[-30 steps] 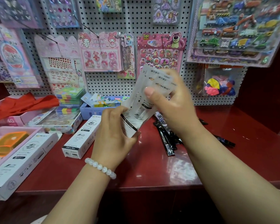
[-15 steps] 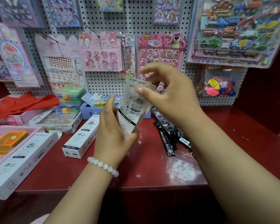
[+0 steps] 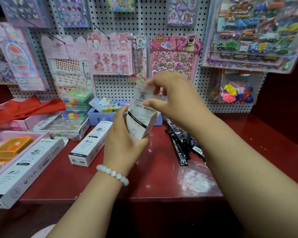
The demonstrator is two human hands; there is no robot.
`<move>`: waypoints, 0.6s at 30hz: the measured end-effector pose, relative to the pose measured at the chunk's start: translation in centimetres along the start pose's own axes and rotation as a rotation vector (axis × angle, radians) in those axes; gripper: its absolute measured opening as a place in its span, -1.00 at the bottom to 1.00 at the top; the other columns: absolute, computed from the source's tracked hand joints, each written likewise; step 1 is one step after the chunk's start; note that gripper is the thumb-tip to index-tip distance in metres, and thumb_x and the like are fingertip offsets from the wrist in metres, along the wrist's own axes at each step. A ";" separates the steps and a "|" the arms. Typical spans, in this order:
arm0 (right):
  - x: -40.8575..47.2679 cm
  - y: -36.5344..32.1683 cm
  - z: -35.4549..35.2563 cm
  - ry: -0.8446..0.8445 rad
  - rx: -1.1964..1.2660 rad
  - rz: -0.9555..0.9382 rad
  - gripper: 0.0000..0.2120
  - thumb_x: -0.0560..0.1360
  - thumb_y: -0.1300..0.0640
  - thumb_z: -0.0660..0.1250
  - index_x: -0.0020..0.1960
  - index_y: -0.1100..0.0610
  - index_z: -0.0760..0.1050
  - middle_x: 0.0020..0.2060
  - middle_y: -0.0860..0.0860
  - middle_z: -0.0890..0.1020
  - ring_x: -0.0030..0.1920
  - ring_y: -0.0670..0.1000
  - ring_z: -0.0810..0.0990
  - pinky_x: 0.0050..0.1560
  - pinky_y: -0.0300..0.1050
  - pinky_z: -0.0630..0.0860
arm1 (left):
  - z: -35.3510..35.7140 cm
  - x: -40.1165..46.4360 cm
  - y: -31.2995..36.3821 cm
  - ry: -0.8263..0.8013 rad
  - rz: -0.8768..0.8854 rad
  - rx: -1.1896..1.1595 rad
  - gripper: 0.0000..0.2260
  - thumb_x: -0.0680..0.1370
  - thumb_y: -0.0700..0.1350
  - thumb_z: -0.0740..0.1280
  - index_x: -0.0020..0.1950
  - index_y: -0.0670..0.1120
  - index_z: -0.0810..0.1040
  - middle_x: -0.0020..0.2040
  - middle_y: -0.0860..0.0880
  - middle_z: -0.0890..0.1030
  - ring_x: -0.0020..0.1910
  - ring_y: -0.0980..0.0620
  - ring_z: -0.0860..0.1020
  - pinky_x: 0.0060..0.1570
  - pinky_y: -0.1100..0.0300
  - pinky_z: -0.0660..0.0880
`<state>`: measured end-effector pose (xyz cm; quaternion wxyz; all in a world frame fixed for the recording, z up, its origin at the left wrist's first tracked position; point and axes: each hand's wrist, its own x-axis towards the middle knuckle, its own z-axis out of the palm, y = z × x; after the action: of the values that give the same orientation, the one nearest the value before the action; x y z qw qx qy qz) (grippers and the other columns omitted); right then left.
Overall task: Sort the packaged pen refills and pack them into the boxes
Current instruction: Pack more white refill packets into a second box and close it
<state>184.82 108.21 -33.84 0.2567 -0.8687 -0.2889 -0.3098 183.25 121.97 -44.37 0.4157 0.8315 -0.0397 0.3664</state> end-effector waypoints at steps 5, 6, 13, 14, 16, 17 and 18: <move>1.2 0.0 0.0 -0.206 -0.156 0.084 -0.67 0.45 -0.08 0.36 -0.27 0.19 0.52 -0.34 0.08 0.49 -0.17 0.07 0.38 -0.24 -0.09 0.25 | 0.1 -0.1 0.1 -0.004 0.005 0.014 -0.26 0.25 -0.11 0.55 0.37 -0.05 0.32 0.21 0.02 0.55 0.15 0.01 0.53 0.00 0.34 0.34; 1.2 -0.1 -0.1 -0.260 -0.181 0.096 -0.66 0.47 -0.09 0.34 -0.30 0.17 0.49 -0.39 0.07 0.45 -0.21 0.07 0.36 -0.27 -0.10 0.20 | 0.2 -0.1 0.0 -0.004 0.003 0.022 -0.26 0.25 -0.10 0.55 0.37 -0.06 0.33 0.21 0.02 0.54 0.16 0.00 0.53 0.03 0.30 0.36; 1.3 0.0 -0.1 -0.134 -0.013 0.064 -0.88 0.40 -0.06 0.43 -0.14 -0.03 0.60 -0.36 -0.12 0.54 -0.12 0.03 0.50 -0.05 -0.09 0.36 | 0.0 -0.2 0.3 -0.003 -0.019 -0.006 -0.29 0.25 -0.10 0.56 0.34 -0.04 0.35 0.17 0.06 0.54 0.14 0.04 0.52 -0.03 0.40 0.29; 1.3 0.0 0.0 -0.165 -0.030 0.074 -0.91 0.41 -0.02 0.42 -0.19 -0.01 0.60 -0.39 -0.11 0.52 -0.15 0.02 0.49 -0.07 -0.11 0.33 | 0.0 -0.2 0.3 -0.003 -0.015 -0.002 -0.30 0.25 -0.10 0.56 0.33 -0.05 0.35 0.16 0.04 0.55 0.13 0.02 0.52 -0.04 0.39 0.30; 1.4 0.3 0.2 -0.280 -0.058 0.105 -0.87 0.44 0.03 0.40 -0.25 0.04 0.58 -0.43 -0.09 0.49 -0.23 -0.01 0.45 -0.12 -0.15 0.28 | 0.0 -0.3 0.4 -0.004 0.001 0.020 -0.31 0.25 -0.11 0.55 0.32 -0.05 0.37 0.15 0.02 0.55 0.12 -0.01 0.53 -0.04 0.36 0.31; 1.4 0.4 0.3 -0.346 -0.045 0.124 -0.83 0.46 0.04 0.38 -0.25 0.11 0.58 -0.43 -0.05 0.49 -0.27 -0.02 0.44 -0.15 -0.16 0.28 | 0.1 -0.3 0.4 -0.005 0.008 0.031 -0.32 0.25 -0.11 0.55 0.31 -0.06 0.38 0.15 0.01 0.55 0.12 -0.03 0.53 -0.03 0.34 0.31; 1.3 0.5 0.3 -0.394 0.003 0.147 -0.78 0.49 0.04 0.35 -0.22 0.17 0.59 -0.42 0.00 0.50 -0.33 -0.05 0.42 -0.21 -0.17 0.29 | 0.1 -0.3 0.4 -0.007 0.005 0.035 -0.33 0.25 -0.11 0.55 0.30 -0.05 0.38 0.14 0.01 0.56 0.11 -0.03 0.53 -0.02 0.34 0.31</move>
<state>186.15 108.49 -33.31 0.2182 -0.9309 -0.2699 -0.1141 182.90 121.54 -44.32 0.4001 0.8397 -0.0369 0.3653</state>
